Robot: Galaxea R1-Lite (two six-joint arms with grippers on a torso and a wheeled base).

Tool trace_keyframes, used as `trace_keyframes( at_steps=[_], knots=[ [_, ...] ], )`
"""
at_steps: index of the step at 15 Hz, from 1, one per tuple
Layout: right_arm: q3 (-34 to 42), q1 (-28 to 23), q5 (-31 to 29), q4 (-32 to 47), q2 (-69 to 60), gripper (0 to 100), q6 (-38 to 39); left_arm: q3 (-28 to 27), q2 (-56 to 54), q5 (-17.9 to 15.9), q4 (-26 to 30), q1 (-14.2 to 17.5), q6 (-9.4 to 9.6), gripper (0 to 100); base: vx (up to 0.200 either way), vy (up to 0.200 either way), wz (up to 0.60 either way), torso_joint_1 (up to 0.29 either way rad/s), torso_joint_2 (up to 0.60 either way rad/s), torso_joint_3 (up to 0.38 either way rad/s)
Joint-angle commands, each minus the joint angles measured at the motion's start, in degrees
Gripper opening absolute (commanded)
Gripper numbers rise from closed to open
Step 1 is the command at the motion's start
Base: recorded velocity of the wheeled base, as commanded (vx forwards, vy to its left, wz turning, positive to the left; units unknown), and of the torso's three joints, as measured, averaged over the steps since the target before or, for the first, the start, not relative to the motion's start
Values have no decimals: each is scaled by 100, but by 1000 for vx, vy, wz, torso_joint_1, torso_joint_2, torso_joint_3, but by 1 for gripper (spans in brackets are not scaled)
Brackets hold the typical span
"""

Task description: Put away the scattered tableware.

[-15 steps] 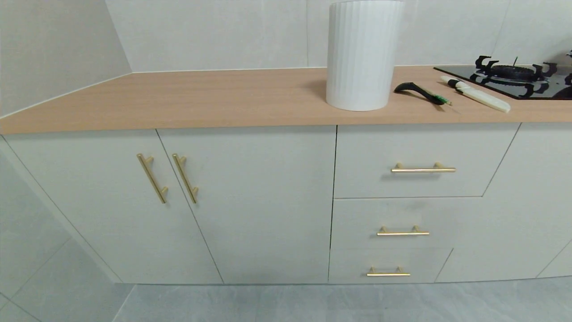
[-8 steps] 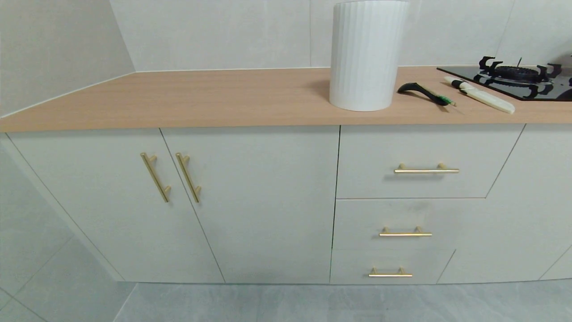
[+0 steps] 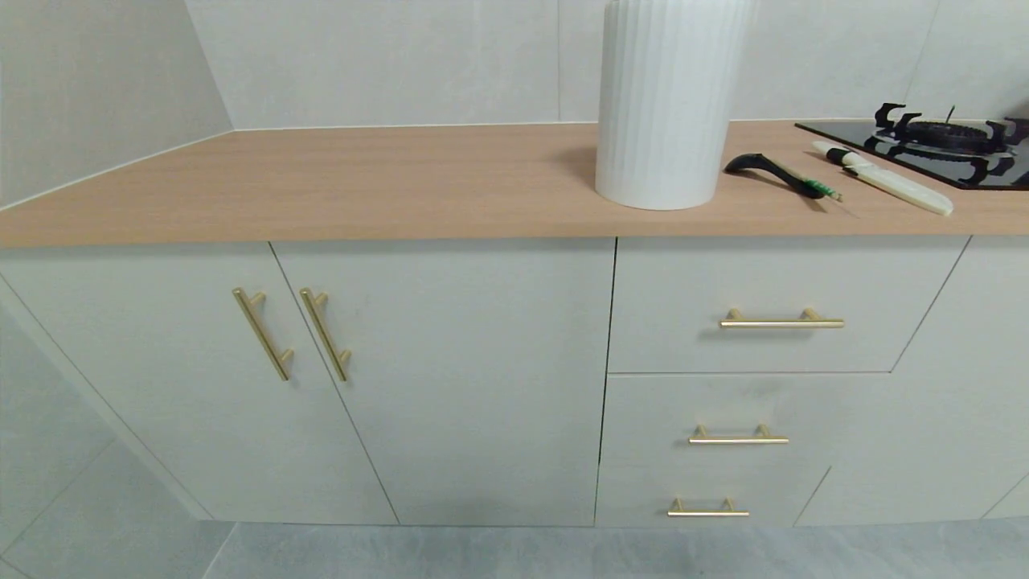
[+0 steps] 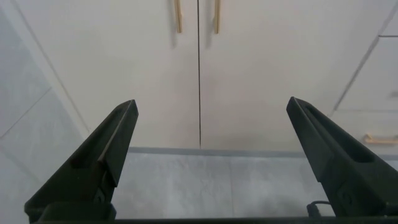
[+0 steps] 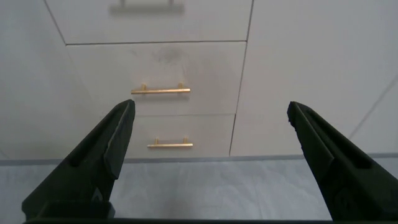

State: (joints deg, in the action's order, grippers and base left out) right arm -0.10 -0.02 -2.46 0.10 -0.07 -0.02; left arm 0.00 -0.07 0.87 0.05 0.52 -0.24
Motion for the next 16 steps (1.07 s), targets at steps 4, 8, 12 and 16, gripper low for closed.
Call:
trace_keyframes(
  at_steps=[4,8,12,16],
  knots=[
    [1,2,0,-1,7,100,38,0,7,1,-5,0,-2,100,0,0,0,0,0,0],
    [-843,99,237,8,412,100,82,0,7,1,-5,0,-2,100,0,0,0,0,0,0],
    [-1607,424,738,-36,3514,100,46,0,7,1,-5,0,-2,100,0,0,0,0,0,0],
    [-2249,618,888,-1012,7118,100,38,0,7,1,-5,0,-2,100,0,0,0,0,0,0]
  ],
)
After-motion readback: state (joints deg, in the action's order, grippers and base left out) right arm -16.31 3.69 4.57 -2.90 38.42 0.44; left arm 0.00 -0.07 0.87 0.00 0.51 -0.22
